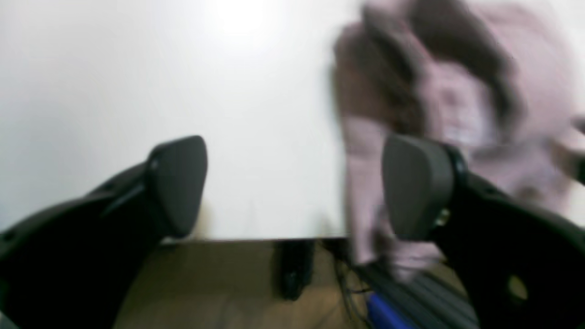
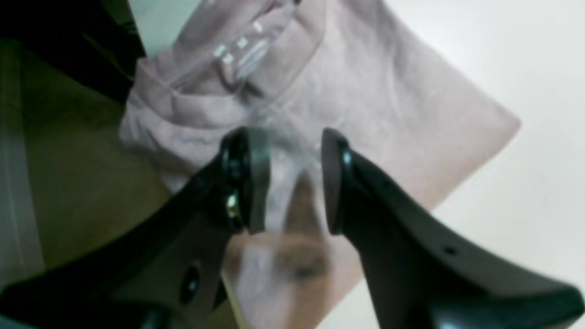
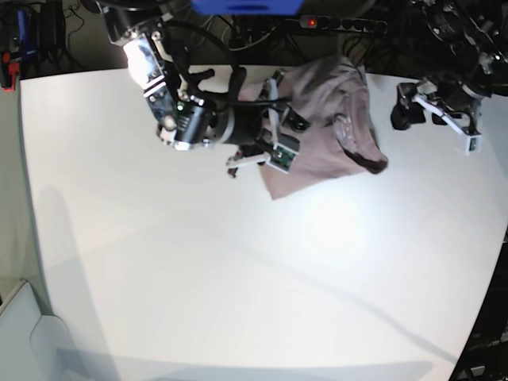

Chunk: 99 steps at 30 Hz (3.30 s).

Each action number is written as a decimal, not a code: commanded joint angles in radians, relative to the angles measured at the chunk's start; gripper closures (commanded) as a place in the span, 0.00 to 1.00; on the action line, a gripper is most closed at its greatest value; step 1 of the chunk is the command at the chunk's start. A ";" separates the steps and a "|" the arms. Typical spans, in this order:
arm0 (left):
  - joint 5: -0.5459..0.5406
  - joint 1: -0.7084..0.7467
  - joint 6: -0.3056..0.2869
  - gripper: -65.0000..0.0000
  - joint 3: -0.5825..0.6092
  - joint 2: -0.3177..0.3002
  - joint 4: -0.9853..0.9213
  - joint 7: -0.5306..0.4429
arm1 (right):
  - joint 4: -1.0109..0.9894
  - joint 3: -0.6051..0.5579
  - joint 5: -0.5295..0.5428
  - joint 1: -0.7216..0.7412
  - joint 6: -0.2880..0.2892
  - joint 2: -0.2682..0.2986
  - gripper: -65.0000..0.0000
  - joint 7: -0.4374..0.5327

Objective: Layout the t-shirt on the table in an organized manner, then fold the t-shirt properly
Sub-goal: 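Press and tuck the folded bundle with the right gripper, left gripper withdrawing, then push the folded bundle toward the table center with the left gripper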

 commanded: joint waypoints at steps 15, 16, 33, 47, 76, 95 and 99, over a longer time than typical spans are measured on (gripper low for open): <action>-0.123 -0.084 -0.030 0.06 0.000 0.073 -0.330 -0.020 | 0.014 -0.004 0.021 0.010 0.007 0.010 0.67 0.026; -0.120 -0.087 -0.030 0.06 0.010 0.073 -0.338 -0.020 | 0.014 -0.004 0.021 0.004 0.007 0.010 0.67 0.026; -0.117 -0.063 -0.023 0.14 0.214 0.073 -0.342 -0.133 | 0.015 0.001 0.021 -0.001 0.007 0.030 0.67 0.026; -0.059 -0.190 0.012 1.00 0.214 0.032 -0.600 -0.193 | 0.023 0.107 0.021 -0.001 0.007 0.065 0.67 0.026; 0.632 -0.629 0.011 1.00 1.243 -0.154 -0.597 -0.504 | 0.095 0.642 0.021 -0.128 0.007 0.085 0.67 0.015; 0.955 -0.881 0.008 0.99 1.716 0.038 -0.817 -0.684 | 0.095 0.780 0.019 -0.182 0.007 0.085 0.67 0.014; 0.955 -0.908 0.008 0.99 1.765 0.050 -0.818 -0.684 | 0.095 0.780 0.019 -0.185 0.007 0.085 0.67 0.015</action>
